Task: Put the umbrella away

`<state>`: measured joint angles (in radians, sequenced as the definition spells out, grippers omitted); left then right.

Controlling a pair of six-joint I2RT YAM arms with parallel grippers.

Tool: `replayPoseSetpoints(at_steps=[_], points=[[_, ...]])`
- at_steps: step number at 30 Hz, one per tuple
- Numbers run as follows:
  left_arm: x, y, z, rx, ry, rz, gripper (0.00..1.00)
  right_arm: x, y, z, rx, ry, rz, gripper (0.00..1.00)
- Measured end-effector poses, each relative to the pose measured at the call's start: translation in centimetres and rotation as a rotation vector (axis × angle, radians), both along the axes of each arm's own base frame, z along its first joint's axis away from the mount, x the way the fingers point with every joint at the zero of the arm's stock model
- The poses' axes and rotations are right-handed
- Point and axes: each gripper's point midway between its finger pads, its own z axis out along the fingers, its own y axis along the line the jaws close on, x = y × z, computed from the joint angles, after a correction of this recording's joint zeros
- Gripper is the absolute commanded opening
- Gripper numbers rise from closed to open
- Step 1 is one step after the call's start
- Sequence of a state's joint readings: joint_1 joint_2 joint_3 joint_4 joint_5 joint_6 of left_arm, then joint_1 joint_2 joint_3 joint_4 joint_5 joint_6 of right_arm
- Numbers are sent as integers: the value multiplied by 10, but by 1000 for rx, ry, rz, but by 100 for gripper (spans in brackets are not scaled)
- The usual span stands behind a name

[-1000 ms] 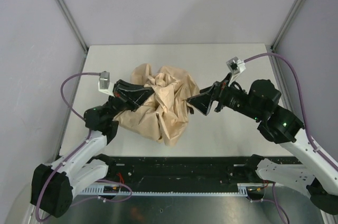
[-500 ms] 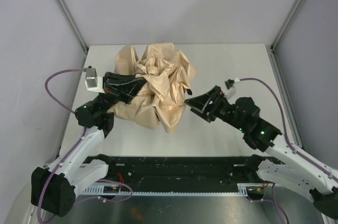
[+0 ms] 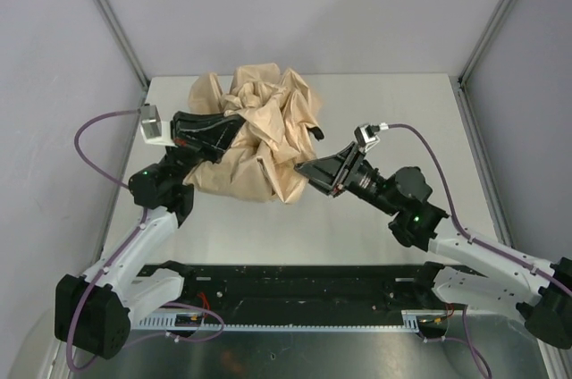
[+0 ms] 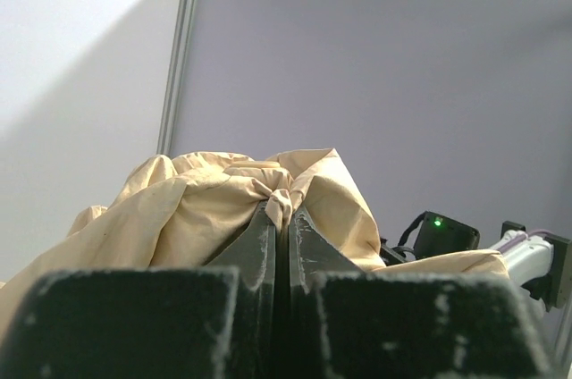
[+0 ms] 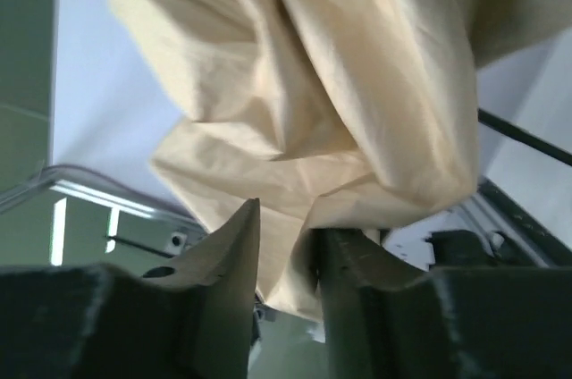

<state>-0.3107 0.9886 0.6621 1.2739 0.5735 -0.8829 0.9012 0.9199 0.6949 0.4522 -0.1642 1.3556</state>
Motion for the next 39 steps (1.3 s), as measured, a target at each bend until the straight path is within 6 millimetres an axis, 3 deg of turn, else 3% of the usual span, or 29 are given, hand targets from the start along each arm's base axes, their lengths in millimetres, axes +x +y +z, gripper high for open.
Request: replayPoseSetpoints(at_steps=[2,4,9,13,18,21,23,30,34,39], points=[[2,2,2,-14,5,11,0,-4,0,19,67,-69,20,8],[5,4,2,-33,17,23,0,-11,-2,33,109,-150,30,2],[20,13,-6,-103,96,65,0,-42,-15,82,286,-436,80,0],[30,19,-8,-151,148,87,0,-60,-6,83,347,-538,172,1],[35,27,-5,-198,169,109,0,-84,22,54,298,-539,335,15],[38,32,-3,-225,185,118,0,-106,20,56,311,-599,401,16],[39,34,-3,-238,196,118,0,-116,16,60,324,-642,426,21],[42,37,-6,-259,221,113,0,-134,9,64,344,-724,479,32],[44,40,-7,-264,227,119,0,-140,8,61,336,-743,511,51],[48,47,-11,-277,244,135,0,-148,10,51,273,-807,540,84]])
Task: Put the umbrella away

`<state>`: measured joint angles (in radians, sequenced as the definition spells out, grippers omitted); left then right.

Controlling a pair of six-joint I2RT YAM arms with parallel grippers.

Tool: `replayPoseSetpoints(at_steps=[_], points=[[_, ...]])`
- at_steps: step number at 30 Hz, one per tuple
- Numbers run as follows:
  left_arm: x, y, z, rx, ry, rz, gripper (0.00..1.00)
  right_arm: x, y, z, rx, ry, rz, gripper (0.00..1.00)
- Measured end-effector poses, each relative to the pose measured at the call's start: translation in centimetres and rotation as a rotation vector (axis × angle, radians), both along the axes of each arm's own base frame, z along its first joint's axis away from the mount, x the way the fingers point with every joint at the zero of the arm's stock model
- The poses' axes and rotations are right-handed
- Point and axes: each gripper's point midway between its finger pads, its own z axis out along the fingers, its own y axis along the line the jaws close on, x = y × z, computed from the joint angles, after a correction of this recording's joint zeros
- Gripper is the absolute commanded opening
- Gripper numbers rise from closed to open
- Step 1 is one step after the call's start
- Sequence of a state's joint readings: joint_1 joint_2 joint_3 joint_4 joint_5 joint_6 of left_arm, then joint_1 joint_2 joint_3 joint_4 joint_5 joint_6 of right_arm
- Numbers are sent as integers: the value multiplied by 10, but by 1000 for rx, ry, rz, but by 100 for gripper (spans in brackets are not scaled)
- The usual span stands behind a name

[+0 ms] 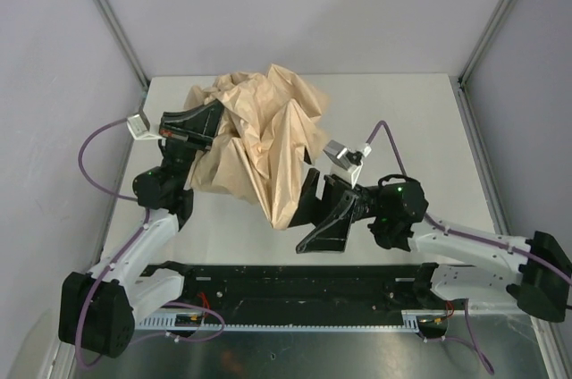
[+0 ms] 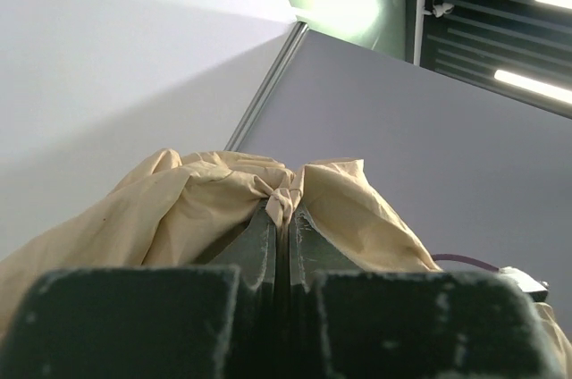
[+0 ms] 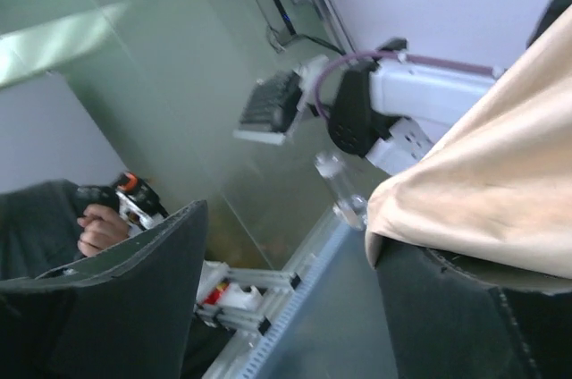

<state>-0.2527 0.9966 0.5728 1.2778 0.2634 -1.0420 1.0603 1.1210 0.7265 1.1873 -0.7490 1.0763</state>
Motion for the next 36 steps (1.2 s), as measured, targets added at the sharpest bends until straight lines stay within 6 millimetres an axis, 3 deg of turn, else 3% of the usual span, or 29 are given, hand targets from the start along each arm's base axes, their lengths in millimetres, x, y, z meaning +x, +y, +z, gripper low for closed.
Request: replayPoseSetpoints(at_steps=[3,6,12,18,21,23,27,30,32,36], points=[[2,1,-2,-1,10,0,0,5,6,-12,-99,-12,-91,97],[2,1,-2,-1,9,2,0,24,4,-23,-198,40,-285,99],[5,6,1,-31,20,20,0,81,-28,-49,-339,150,-704,99],[6,1,13,-9,22,-1,0,115,-50,-69,-418,181,-927,99],[-2,-7,17,36,-9,-42,0,131,-73,-84,-503,138,-1053,99],[-8,-15,16,79,-28,-78,0,139,-100,-80,-523,100,-1152,99],[-23,-31,6,182,-60,-165,0,143,-158,-46,-476,34,-1326,99],[-36,-40,0,236,-86,-237,0,150,-180,-25,-478,-14,-1429,99],[-43,-45,-3,253,-90,-286,0,159,-177,-28,-536,-57,-1452,99],[-48,-54,-16,266,-26,-407,0,174,-135,-62,-692,-175,-1303,99]])
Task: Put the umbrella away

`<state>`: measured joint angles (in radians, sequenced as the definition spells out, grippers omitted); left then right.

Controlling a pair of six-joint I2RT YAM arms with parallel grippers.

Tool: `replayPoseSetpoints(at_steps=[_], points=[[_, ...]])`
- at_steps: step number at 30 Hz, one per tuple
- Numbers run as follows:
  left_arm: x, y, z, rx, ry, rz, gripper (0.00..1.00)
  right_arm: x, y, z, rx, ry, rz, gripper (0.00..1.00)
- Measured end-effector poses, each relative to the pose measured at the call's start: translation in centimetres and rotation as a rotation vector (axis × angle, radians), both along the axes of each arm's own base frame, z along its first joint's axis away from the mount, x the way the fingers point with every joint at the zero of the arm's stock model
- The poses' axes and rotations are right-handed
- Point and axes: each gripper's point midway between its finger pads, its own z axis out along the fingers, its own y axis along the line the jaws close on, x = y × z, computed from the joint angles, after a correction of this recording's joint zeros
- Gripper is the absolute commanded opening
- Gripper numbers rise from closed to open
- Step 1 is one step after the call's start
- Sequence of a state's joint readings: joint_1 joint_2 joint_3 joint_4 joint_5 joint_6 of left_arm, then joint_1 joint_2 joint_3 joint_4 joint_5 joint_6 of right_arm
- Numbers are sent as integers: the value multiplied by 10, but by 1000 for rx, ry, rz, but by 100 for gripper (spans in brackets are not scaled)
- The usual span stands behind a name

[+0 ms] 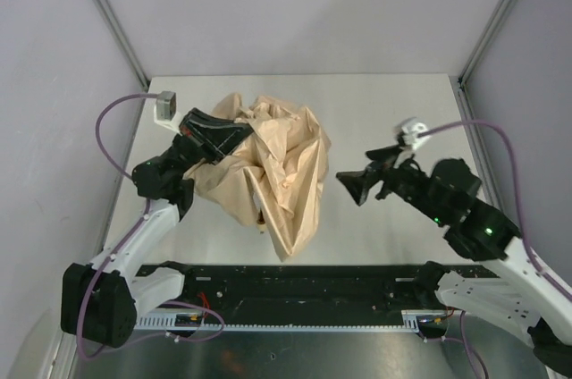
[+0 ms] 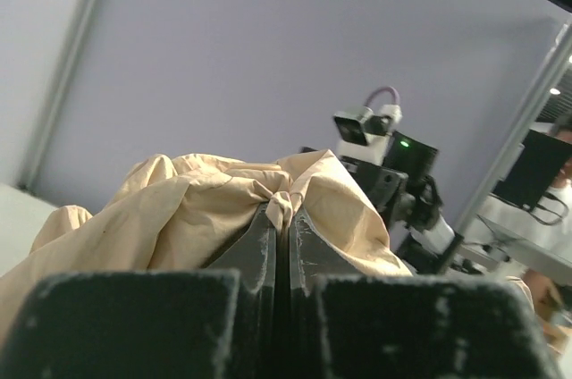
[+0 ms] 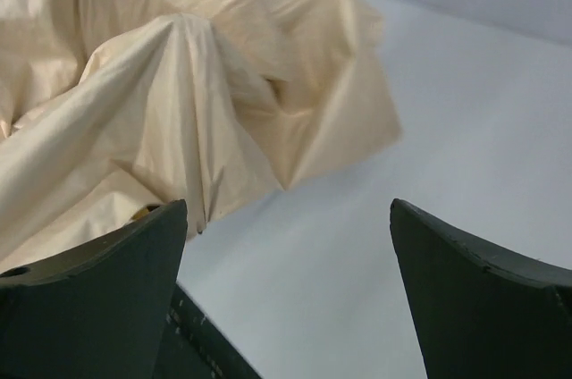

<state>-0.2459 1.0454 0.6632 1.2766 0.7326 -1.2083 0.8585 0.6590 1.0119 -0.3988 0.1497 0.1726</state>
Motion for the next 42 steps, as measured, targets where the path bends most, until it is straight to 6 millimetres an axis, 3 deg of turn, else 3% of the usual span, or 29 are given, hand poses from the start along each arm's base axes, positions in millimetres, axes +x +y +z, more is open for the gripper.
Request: replayPoseSetpoints(at_steps=[4,6,11,21,26,42], points=[[-7,-10,-13,40,70,-101,0,-9,42,-28,-48,61,238,99],[-14,-13,-15,56,80,-139,0,-20,58,-32,-35,70,349,99],[-26,-21,-19,81,87,-205,0,-43,95,-16,88,27,567,99],[-56,-44,-22,107,33,-310,0,-52,150,-1,279,55,679,99],[-70,-54,-22,113,-6,-345,0,-47,163,2,331,69,668,99],[-87,-72,-9,60,-43,-388,0,-43,174,6,343,66,693,99]])
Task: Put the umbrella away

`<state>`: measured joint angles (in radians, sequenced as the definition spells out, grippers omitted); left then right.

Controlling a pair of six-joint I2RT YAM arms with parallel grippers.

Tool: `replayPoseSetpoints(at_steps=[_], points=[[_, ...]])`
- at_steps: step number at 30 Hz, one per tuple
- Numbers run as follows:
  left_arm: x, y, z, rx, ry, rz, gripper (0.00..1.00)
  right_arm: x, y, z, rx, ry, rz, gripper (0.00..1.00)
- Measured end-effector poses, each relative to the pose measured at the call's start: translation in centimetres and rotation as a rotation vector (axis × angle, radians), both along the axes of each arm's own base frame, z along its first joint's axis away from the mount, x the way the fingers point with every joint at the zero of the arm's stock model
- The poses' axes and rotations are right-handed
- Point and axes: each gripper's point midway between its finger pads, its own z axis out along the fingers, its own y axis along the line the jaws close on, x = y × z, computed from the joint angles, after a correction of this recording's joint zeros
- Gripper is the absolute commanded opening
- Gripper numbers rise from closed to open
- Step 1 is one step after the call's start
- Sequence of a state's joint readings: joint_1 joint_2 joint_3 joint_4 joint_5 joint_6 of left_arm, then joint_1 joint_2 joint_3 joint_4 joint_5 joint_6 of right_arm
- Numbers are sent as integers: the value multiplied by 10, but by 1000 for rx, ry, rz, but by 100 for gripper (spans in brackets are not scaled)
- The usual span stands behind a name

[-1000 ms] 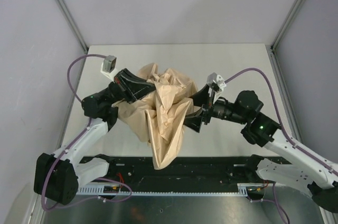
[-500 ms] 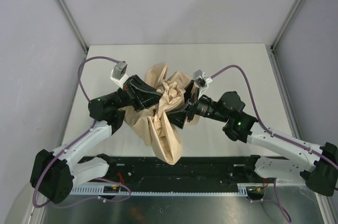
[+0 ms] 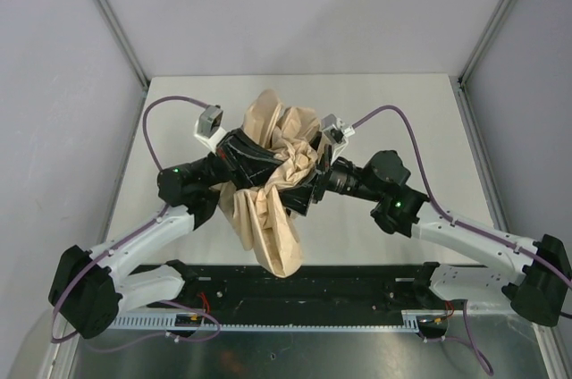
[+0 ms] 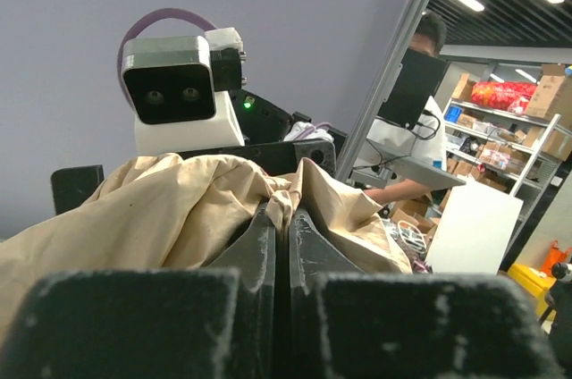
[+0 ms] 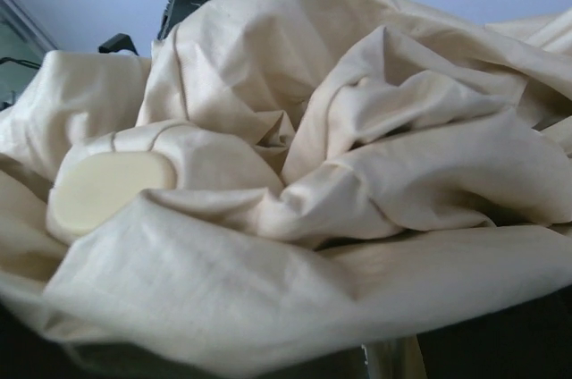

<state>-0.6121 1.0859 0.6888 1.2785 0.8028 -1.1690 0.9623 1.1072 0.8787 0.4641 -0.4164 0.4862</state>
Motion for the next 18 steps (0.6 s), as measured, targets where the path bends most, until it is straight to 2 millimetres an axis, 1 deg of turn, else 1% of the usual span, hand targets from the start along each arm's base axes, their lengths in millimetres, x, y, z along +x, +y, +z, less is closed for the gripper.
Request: replayPoseSetpoints(at_steps=[3,6,10,13,16,18], points=[[-2,-3,7,-31,3,2,0,-4,3,9,43,-6,46,99],[-2,-6,13,-54,3,-2,0,-9,3,17,78,-22,80,97],[-2,-9,18,-70,8,-11,0,-11,0,21,87,-37,82,88],[0,-10,18,-78,20,-8,0,-12,-2,23,89,-35,75,76],[2,-12,17,-77,32,-9,0,-13,-2,24,93,-36,74,55],[3,-12,16,-77,38,-6,0,-15,-1,27,102,-47,79,39]])
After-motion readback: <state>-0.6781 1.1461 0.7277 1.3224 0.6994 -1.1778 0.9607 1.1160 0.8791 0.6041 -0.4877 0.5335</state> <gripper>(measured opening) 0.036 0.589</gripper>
